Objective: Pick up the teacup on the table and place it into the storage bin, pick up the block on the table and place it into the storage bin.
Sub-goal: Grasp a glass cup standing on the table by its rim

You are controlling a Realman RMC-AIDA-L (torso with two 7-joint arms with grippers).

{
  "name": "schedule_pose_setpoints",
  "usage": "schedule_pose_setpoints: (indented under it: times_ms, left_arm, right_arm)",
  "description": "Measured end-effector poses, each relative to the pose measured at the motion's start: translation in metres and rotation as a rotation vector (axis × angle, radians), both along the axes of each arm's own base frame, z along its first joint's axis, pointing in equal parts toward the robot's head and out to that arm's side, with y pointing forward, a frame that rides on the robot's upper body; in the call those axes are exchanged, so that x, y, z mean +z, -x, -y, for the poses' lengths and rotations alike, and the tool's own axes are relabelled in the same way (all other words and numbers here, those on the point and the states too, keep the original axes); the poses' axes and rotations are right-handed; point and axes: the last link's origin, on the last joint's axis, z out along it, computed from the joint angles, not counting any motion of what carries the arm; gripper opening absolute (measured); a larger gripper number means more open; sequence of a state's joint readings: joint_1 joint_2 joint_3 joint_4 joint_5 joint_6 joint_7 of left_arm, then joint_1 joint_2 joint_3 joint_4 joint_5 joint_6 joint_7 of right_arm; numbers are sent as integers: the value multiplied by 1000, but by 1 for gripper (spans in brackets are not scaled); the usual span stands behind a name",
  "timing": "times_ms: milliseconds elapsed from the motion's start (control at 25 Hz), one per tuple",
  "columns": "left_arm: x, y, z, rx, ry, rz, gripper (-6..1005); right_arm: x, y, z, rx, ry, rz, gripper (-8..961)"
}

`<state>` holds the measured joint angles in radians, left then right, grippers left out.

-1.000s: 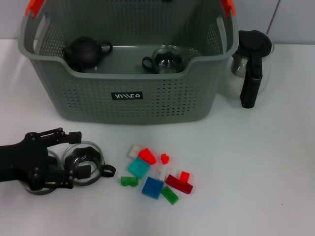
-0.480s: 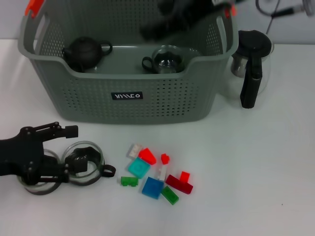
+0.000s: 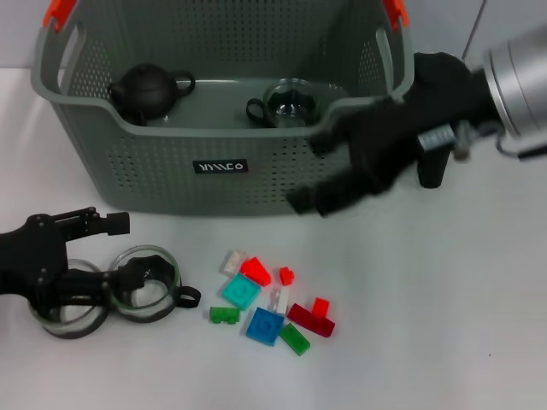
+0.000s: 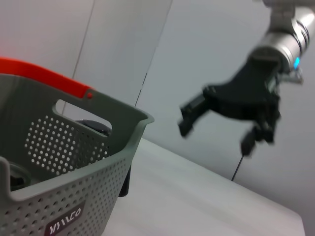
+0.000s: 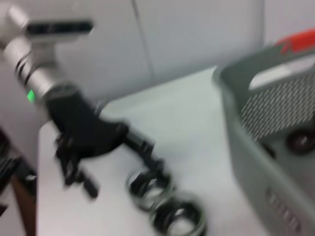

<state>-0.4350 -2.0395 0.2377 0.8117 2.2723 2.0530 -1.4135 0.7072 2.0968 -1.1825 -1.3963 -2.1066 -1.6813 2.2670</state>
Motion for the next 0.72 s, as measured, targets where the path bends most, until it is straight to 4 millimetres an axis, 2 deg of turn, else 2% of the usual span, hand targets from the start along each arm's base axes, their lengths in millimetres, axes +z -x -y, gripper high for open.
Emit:
schedule_pose_setpoints:
  times_ms: [200,280,720]
  left_arm:
    - [7,-1,-3,32,8,-13,941]
    - [9,-2,-4,45,13,-20,941]
    - [17,-4,-12,98,108,-117,935]
  right_arm:
    - [-5,-22,12,-4,35,14,940]
    - [-10,-28,16,7,50,32,938]
    - [-36,-36,11,38,136,172,929]
